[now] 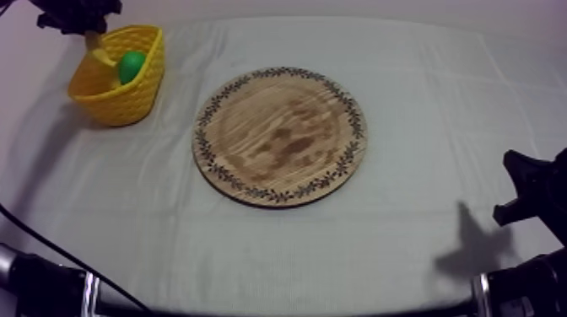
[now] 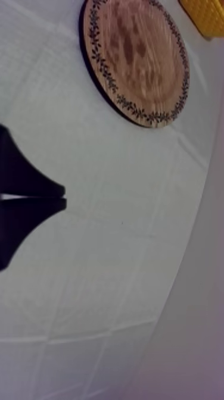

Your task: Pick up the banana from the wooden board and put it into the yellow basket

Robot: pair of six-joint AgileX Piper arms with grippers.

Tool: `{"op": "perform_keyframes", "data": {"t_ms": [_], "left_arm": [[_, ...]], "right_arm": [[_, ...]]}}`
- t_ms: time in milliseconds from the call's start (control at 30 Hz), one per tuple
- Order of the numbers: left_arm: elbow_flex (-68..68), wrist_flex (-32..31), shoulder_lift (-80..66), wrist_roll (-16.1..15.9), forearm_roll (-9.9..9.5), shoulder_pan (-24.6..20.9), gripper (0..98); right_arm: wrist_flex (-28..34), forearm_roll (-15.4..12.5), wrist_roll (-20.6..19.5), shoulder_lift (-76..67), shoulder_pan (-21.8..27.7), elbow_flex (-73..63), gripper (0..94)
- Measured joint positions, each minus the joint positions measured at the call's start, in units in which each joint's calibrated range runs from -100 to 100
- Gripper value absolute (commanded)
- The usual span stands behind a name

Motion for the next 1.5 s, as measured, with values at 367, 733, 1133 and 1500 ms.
{"op": "perform_keyframes", "data": {"t_ms": [367, 733, 1133, 1500], "left_arm": [[0.0, -5.2, 5.4, -0.6, -1.15, -0.1, 6.3], [0.9, -6.8, 7.5, 0.1, -1.37, -0.1, 5.5], [0.8, -8.7, 7.2, 0.9, -1.75, -0.7, 40.8], [0.1, -0.7, 6.7, 3.9, 1.12, -0.3, 90.0]], "right_arm": [[0.0, 0.0, 0.2, 0.0, 0.0, 0.0, 0.3], [0.0, 0.0, 0.2, 0.0, 0.0, 0.0, 0.3], [0.0, 0.0, 0.1, 0.0, 0.0, 0.0, 0.3], [0.0, 0.0, 0.1, 0.0, 0.0, 0.0, 0.3]]}}
